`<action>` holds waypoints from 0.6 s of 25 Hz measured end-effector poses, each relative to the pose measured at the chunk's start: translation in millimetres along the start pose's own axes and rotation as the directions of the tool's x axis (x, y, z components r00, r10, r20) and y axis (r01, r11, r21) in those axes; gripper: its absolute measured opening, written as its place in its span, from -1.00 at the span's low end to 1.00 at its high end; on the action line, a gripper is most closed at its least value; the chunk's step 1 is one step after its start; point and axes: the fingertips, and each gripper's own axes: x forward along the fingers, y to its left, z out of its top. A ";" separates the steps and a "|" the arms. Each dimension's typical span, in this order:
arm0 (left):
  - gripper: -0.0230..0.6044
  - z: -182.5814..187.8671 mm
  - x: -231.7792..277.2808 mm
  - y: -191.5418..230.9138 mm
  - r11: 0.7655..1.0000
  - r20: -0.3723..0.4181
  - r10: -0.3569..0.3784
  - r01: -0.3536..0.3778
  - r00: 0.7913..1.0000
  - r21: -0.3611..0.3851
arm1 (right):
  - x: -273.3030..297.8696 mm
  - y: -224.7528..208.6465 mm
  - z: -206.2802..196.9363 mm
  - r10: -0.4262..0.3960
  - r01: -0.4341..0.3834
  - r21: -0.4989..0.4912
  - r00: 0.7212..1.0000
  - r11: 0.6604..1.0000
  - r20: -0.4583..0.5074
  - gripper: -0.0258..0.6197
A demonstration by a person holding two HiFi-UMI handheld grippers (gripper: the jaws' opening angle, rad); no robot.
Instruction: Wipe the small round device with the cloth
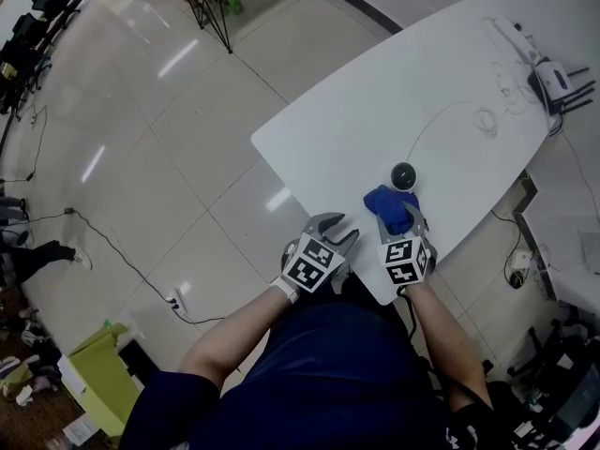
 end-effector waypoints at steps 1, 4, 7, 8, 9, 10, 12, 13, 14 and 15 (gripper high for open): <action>-0.36 0.1 0.6 -1.1 1.000 0.000 -0.001 0.001 1.000 -0.002 | 4.7 -0.7 -6.1 0.011 -0.010 0.029 1.000 1.000 -0.023 -0.29; -0.36 1.3 5.5 -7.7 1.000 -0.003 -0.012 0.012 1.000 -0.002 | 17.4 -7.7 -28.0 0.058 -0.045 0.163 0.995 0.986 -0.079 -0.29; -0.36 -1.4 8.3 -16.1 0.999 -0.009 -0.036 0.036 0.999 0.006 | 16.7 -10.2 -40.6 0.121 -0.093 0.305 0.990 0.948 -0.073 -0.28; -0.36 -2.5 8.1 -17.9 0.999 -0.008 -0.041 0.042 0.999 0.006 | 11.1 -9.3 -36.7 0.137 -0.113 0.325 0.989 0.939 -0.053 -0.28; -0.36 -3.2 7.7 -19.0 0.999 -0.006 -0.045 0.045 0.999 0.004 | 4.1 -8.4 -31.3 0.151 -0.133 0.340 0.988 0.931 -0.027 -0.28; -0.36 -3.5 7.4 -19.6 0.999 -0.003 -0.047 0.047 0.999 0.001 | -3.7 -8.6 -25.8 0.160 -0.149 0.357 0.987 0.922 0.000 -0.28; -0.36 -3.1 7.0 -19.4 0.999 0.003 -0.048 0.048 0.999 -0.005 | -21.3 -15.7 -15.5 0.151 -0.158 0.408 0.987 0.899 0.048 -0.28; -0.37 -2.7 6.6 -18.6 0.999 0.006 -0.047 0.047 0.999 -0.008 | -30.9 -23.8 -9.1 0.126 -0.146 0.441 0.989 0.886 0.074 -0.28; -0.37 -2.4 5.8 -17.3 0.999 0.010 -0.046 0.046 0.999 -0.010 | -41.1 -34.7 -0.9 0.086 -0.125 0.477 0.991 0.870 0.103 -0.28; -0.37 -2.1 4.4 -15.3 0.999 0.014 -0.044 0.044 0.999 -0.012 | -51.2 -47.5 9.2 0.035 -0.099 0.515 0.991 0.851 0.133 -0.28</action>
